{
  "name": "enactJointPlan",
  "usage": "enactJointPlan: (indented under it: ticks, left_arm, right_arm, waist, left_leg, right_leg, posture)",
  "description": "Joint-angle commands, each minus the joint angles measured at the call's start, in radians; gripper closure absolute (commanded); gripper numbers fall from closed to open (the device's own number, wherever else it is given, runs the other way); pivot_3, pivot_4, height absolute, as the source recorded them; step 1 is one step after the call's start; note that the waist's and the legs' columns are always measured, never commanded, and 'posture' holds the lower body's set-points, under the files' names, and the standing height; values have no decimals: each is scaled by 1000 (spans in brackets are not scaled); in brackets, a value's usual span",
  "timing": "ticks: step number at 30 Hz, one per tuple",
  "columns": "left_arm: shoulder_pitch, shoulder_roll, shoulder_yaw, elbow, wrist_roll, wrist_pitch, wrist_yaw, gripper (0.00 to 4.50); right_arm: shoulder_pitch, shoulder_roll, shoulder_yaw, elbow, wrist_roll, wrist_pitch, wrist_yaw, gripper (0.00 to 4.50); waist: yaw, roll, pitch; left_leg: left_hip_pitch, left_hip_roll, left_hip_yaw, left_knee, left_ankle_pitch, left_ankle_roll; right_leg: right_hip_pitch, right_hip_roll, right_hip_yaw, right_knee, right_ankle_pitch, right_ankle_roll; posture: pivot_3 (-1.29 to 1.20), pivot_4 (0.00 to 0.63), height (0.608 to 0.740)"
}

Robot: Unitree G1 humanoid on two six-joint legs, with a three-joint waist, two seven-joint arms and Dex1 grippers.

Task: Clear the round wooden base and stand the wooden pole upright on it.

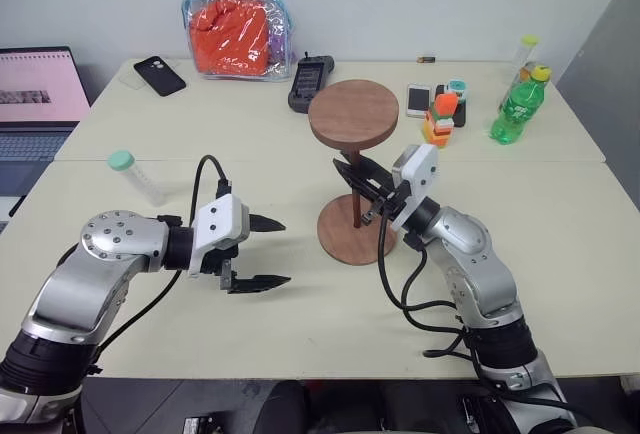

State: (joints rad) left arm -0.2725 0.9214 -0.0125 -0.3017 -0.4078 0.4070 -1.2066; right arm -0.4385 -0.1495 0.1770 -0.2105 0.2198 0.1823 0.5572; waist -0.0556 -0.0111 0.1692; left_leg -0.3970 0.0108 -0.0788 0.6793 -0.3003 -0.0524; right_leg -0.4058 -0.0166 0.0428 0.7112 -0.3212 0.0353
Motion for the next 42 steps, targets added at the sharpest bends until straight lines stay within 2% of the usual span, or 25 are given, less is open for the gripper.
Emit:
enactJointPlan:
  ticks: [1, 16, 33, 39, 42]
  left_arm:
    - [-18, -4, 9, -15, -1, 2, 16, 0]
    - [-52, -11, 0, -27, -12, 45, 32, 0]
    - [-52, -11, 0, -24, -14, 47, 38, 0]
    - [-59, -12, -1, -24, -15, 53, 43, 0]
    - [-58, -11, 2, -29, -19, 60, 44, 0]
  right_arm:
    - [16, 7, -3, -16, 9, -20, -7, 4237]
    - [78, -15, -19, 30, -10, 3, -48, 4237]
    - [106, -61, 36, 80, -56, 95, -87, 4237]
    - [126, -75, 35, 95, -55, 83, -87, 4237]
    - [128, -70, 23, 101, -45, 88, -95, 4237]
  waist:
    - [0, 0, 0]
    - [3, -1, -1]
    - [15, -3, -9]
    - [27, -3, -10]
    - [27, -3, -11]
  left_leg:
    - [0, 0, 0, 0, 0, 0]
    - [1, 0, 0, 0, 0, 0]
    - [4, -1, 0, 0, 0, 0]
    - [27, 0, -2, -5, -1, 2]
    - [34, -1, -1, -9, -1, 2]
  right_leg:
    - [0, 0, 0, 0, 0, 0]
    - [1, 0, 0, 0, 0, 0]
    - [5, 1, 0, 0, 0, 0]
    - [32, 2, -2, -13, -1, -1]
    - [38, 2, -1, -15, -1, -1]
  posture:
    - [0, 150, 740]
    - [0, 150, 740]
    - [0, 150, 740]
    - [0, 150, 740]
    - [0, 150, 740]
